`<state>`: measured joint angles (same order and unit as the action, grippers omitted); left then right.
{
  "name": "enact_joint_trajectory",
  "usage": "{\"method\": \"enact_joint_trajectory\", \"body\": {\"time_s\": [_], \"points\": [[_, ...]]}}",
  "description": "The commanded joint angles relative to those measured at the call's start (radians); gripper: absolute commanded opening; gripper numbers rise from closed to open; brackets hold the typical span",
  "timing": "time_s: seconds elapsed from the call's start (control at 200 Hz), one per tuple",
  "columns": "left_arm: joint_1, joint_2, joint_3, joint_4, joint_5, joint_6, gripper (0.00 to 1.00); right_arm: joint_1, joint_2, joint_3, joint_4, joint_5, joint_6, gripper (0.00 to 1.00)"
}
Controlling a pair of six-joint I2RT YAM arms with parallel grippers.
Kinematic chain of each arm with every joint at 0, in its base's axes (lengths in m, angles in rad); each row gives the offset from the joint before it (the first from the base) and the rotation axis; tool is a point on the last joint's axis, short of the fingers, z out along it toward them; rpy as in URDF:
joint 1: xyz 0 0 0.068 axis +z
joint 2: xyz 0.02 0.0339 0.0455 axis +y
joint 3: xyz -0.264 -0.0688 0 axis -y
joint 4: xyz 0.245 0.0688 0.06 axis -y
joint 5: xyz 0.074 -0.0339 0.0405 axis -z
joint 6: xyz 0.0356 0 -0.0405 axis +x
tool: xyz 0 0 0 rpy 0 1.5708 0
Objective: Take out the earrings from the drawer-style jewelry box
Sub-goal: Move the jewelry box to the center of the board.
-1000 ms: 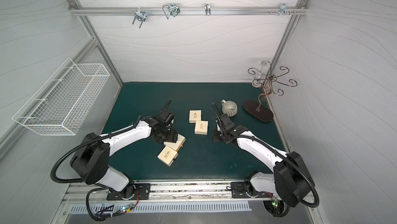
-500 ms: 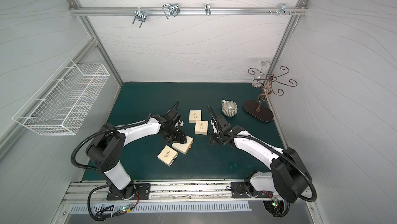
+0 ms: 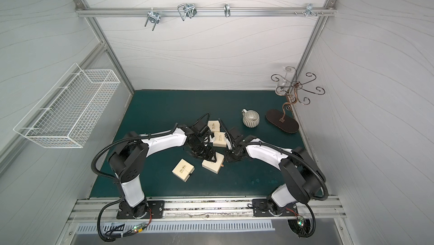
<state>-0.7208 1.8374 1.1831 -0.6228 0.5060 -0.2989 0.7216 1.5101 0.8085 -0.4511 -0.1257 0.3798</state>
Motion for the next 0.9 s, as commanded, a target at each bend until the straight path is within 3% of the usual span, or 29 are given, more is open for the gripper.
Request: {"method": "enact_joint_trajectory", "body": {"time_s": [0.0, 0.19, 0.36, 0.575, 0.735, 0.895], "points": [[0.0, 0.004, 0.03, 0.0, 0.053, 0.03, 0.8, 0.008, 0.018, 0.021, -0.035, -0.022, -0.024, 0.36], [-0.016, 0.042, 0.061, -0.007, 0.102, 0.054, 0.79, 0.007, 0.005, 0.008, -0.018, 0.009, -0.008, 0.36], [-0.03, 0.106, 0.127, 0.007, 0.077, 0.037, 0.79, -0.012, -0.043, -0.015, -0.002, 0.065, 0.025, 0.36], [-0.032, 0.147, 0.177, 0.074, 0.033, -0.037, 0.79, -0.129, -0.131, -0.076, -0.021, 0.113, 0.106, 0.36], [-0.032, 0.135, 0.146, 0.104, 0.012, -0.059, 0.78, -0.223, -0.228, -0.161, 0.004, 0.066, 0.142, 0.36], [-0.032, 0.134, 0.143, 0.104, -0.007, -0.062, 0.78, -0.244, -0.321, -0.229, 0.052, -0.023, 0.123, 0.35]]}}
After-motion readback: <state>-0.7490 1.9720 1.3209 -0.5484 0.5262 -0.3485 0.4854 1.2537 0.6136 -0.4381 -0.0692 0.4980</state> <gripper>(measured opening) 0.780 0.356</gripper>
